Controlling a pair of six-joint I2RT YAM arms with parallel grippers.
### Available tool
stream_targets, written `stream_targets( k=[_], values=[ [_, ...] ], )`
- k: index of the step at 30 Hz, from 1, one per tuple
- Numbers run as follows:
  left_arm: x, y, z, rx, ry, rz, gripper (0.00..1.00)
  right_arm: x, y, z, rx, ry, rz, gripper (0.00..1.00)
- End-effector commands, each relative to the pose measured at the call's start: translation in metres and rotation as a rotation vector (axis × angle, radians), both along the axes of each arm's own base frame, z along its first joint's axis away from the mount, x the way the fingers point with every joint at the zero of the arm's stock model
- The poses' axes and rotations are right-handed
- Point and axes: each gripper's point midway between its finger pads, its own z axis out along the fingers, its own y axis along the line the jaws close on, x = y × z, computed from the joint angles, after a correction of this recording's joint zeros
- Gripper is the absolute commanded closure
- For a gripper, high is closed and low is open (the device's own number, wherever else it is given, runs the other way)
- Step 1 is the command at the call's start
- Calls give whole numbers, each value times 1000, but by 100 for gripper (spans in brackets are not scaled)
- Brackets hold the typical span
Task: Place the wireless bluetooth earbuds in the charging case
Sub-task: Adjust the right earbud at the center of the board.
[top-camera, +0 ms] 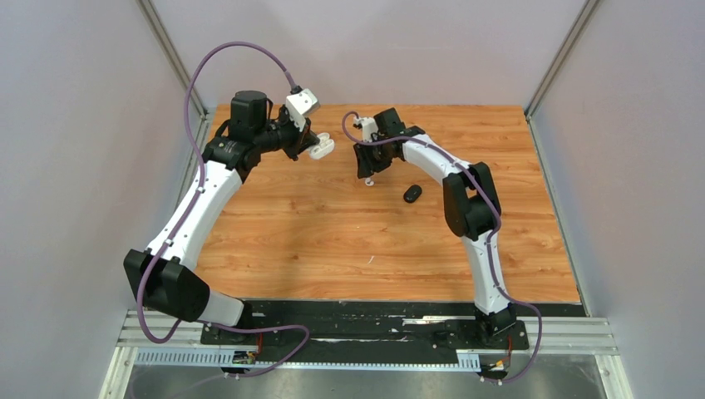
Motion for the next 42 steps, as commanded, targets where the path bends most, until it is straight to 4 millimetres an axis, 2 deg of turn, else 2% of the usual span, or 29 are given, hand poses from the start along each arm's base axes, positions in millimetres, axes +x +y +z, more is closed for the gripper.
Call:
stream_targets(
  k=[1, 12, 31, 33, 36, 39, 42],
  values=[
    [1, 1, 22, -27, -61, 6, 100, 15, 2, 8, 1, -45, -13, 58],
    [0, 1, 20, -33, -48, 6, 100, -1, 4, -9, -3, 14, 17, 61],
    [-2, 3, 19, -30, -41, 13, 100, 3, 3, -24, -31, 10, 31, 62],
    [-2, 3, 19, -28, -43, 13, 100, 8, 3, -17, -38, -18, 27, 61],
    [-2, 3, 19, -24, -44, 14, 100, 16, 8, 13, -7, -89, 62, 58],
    [-2, 3, 18, -24, -43, 13, 100, 2, 19, 39, 56, -115, 165, 56],
    [-1, 2, 18, -28, -42, 12, 100, -11, 25, 43, 82, -104, 217, 55]
  ],
)
